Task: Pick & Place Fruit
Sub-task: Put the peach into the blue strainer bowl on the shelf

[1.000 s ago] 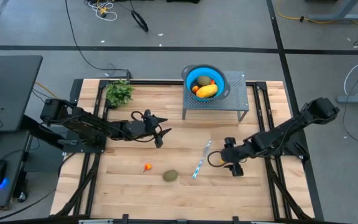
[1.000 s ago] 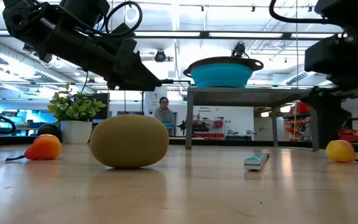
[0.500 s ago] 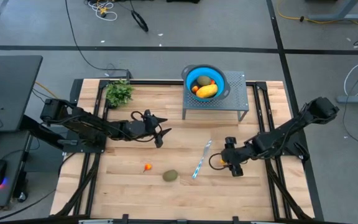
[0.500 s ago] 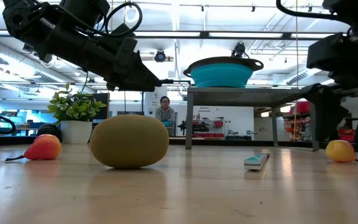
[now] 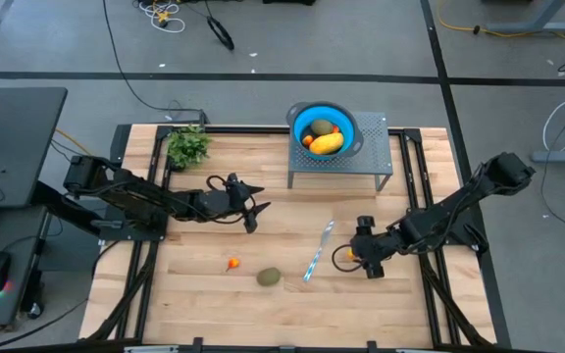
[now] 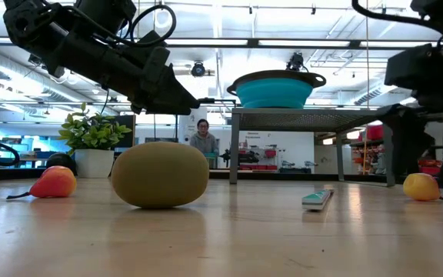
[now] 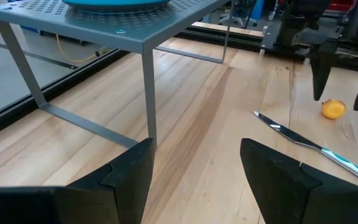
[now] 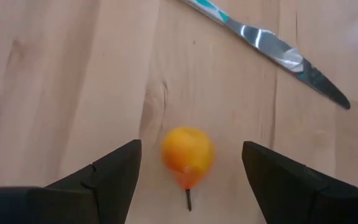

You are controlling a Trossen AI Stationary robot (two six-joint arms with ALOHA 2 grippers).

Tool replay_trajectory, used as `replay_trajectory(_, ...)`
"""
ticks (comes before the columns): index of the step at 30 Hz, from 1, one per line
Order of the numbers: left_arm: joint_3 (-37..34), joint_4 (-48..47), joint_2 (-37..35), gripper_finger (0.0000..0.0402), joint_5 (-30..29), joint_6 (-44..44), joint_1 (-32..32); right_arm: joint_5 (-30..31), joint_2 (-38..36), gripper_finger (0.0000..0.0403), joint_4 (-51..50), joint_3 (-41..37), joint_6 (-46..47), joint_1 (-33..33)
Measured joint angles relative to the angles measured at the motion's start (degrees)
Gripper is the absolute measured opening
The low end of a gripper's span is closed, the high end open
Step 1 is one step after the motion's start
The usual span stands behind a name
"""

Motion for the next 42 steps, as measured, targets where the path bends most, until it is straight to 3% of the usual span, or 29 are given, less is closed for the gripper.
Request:
replay_trajectory(28,0.04,-1.07,0.00,0.0247,-0.22,-1.05,0.00,1.47,4.42,0.0264,6.03,-2.08,0.79,0.04)
replay_trajectory(42,0.04,-1.07,0.02,0.0247,-0.22,-1.23,-0.02,1.15,4.44,0.0165,6.13,-2.08,0.76,0.04)
